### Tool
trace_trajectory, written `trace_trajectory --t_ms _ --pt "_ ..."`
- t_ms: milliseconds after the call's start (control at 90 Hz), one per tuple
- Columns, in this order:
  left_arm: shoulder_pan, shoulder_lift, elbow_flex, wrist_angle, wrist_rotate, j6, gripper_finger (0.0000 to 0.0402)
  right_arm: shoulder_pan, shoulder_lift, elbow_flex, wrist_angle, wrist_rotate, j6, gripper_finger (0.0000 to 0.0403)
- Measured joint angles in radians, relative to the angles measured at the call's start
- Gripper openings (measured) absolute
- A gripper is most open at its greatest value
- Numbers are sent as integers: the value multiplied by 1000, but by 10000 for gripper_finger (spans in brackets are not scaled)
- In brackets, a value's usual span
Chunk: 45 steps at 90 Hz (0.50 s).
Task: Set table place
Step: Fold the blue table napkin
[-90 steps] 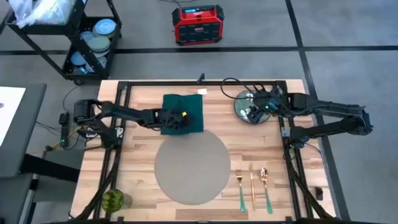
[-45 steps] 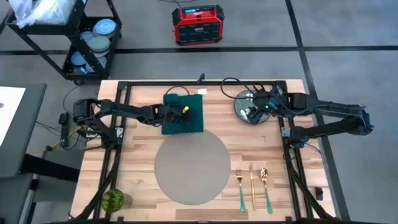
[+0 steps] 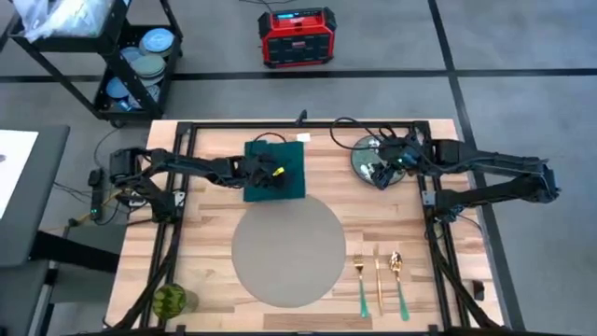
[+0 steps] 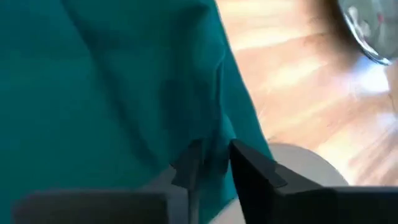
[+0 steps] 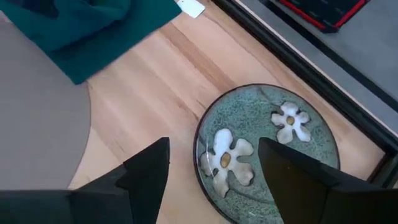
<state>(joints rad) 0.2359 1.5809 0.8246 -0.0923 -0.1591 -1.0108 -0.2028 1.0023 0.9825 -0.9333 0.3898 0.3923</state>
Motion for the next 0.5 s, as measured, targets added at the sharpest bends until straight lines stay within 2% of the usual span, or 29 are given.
trace_trajectory --t_ms 322,433,500 --pt "39 -22 0 11 54 29 182 0 0 0 0 0 0 235" --pt "47 -41 0 -39 55 11 197 0 0 0 -1 0 0 235" --pt "52 -69 0 -140 53 -25 198 0 0 0 -3 0 0 235"
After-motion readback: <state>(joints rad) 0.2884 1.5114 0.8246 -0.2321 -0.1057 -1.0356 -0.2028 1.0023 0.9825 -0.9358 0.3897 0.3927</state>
